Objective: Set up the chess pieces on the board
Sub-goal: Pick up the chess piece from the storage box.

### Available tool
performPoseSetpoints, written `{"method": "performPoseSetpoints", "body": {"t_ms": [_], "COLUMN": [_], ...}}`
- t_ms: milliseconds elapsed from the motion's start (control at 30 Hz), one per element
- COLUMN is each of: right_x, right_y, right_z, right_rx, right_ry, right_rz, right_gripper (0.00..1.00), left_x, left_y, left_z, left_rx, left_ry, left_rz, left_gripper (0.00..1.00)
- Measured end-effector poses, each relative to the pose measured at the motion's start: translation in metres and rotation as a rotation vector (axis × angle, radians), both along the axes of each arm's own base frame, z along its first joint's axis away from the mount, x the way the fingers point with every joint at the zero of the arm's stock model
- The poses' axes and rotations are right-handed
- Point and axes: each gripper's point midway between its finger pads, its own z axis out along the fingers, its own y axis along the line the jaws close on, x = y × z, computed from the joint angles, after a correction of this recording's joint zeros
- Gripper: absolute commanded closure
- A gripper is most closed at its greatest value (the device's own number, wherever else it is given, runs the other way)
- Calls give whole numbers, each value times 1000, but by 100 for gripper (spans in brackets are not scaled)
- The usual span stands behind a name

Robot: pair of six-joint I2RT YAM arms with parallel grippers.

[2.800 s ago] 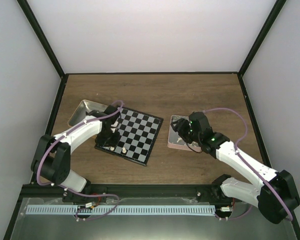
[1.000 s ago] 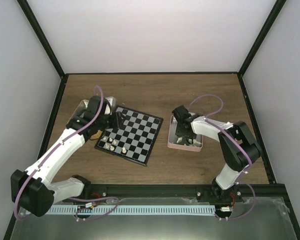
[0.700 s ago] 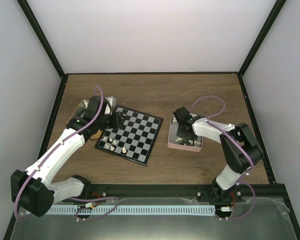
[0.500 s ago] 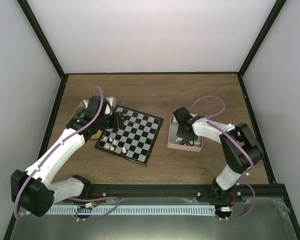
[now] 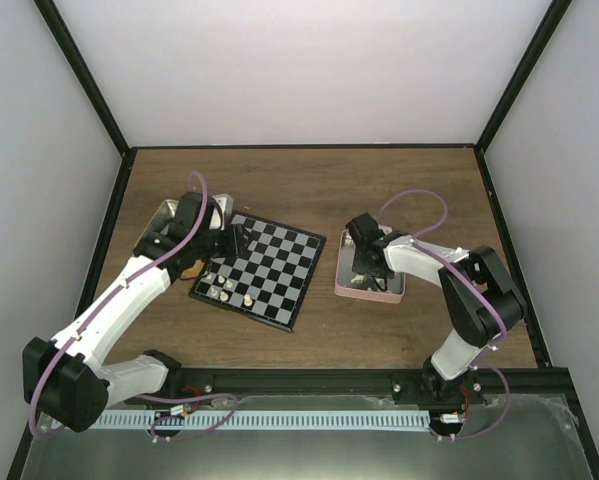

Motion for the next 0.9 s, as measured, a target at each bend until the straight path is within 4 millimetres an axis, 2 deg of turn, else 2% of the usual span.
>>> {"method": "performPoseSetpoints", "body": {"t_ms": [167, 400, 533, 700, 800, 900], "right_x": [3, 8, 12, 21, 23, 16], "right_y": [1, 2, 4, 21, 42, 66], "right_z": [0, 1, 14, 64, 103, 135], "right_rx": [-4, -10, 9, 125, 244, 381], "right_ry": [-12, -56, -118, -298, -416, -503], "right_rz": [19, 59, 92, 175, 260, 380], "right_gripper": [83, 84, 84, 83, 83, 83], "left_x": [0, 1, 2, 1, -1, -4], "left_y": [-1, -3, -7, -16, -23, -33], "left_z": [-2, -1, 3, 10, 21, 40], "left_rx": [1, -12, -42, -112, -171, -262], "left_ry": [8, 7, 2, -7, -21, -46], "left_rz": [-3, -9, -7, -21, -38, -65], "left_gripper": [48, 47, 45, 44, 42, 39]}}
